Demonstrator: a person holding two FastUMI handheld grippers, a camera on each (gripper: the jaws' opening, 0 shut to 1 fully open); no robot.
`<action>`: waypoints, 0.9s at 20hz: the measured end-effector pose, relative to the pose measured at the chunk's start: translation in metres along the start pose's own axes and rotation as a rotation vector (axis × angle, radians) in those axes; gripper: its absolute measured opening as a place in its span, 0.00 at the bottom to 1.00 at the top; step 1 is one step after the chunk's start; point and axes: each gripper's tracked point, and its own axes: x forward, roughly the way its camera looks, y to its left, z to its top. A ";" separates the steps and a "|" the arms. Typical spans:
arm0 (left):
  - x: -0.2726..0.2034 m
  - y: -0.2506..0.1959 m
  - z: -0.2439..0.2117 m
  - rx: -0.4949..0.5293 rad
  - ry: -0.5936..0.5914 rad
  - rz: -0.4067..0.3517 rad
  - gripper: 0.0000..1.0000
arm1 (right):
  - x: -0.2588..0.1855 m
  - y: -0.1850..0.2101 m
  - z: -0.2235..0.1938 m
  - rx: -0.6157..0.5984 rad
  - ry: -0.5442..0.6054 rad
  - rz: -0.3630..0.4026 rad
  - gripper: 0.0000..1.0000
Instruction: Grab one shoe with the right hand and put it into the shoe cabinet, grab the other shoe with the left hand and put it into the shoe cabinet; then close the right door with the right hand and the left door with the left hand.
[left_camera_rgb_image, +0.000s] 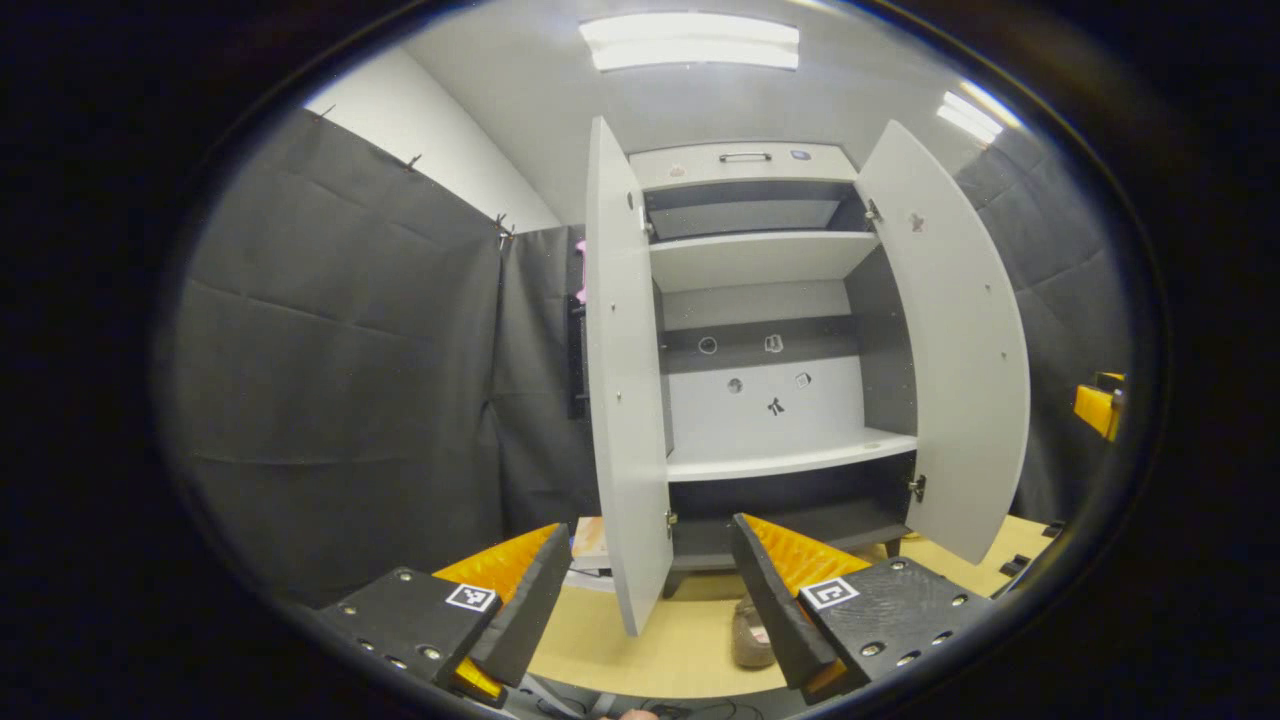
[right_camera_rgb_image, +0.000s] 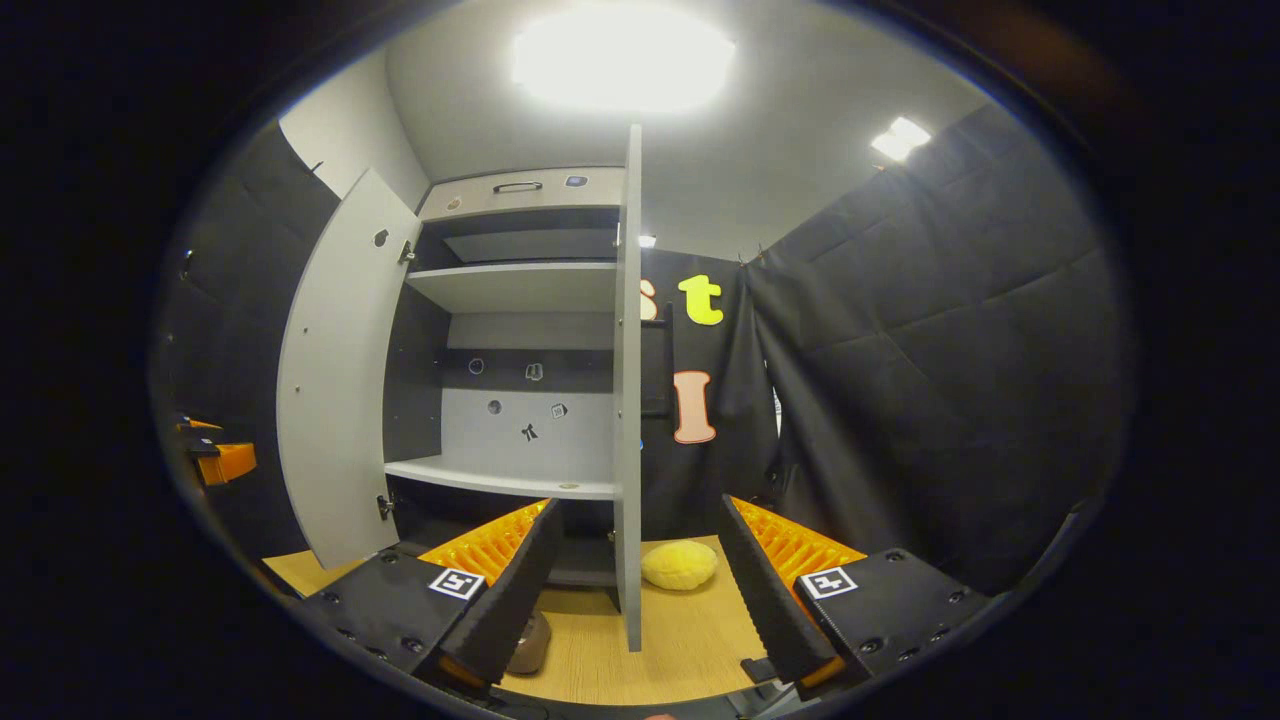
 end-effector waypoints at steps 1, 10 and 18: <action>0.001 0.001 0.000 -0.001 0.001 0.001 1.00 | 0.003 0.003 0.000 -0.003 0.001 0.005 0.96; 0.025 -0.002 -0.008 -0.003 -0.001 -0.009 1.00 | 0.032 0.054 -0.023 -0.019 0.069 0.113 0.96; 0.055 -0.003 -0.024 -0.014 0.023 -0.019 0.93 | 0.071 0.122 -0.076 -0.031 0.173 0.251 0.99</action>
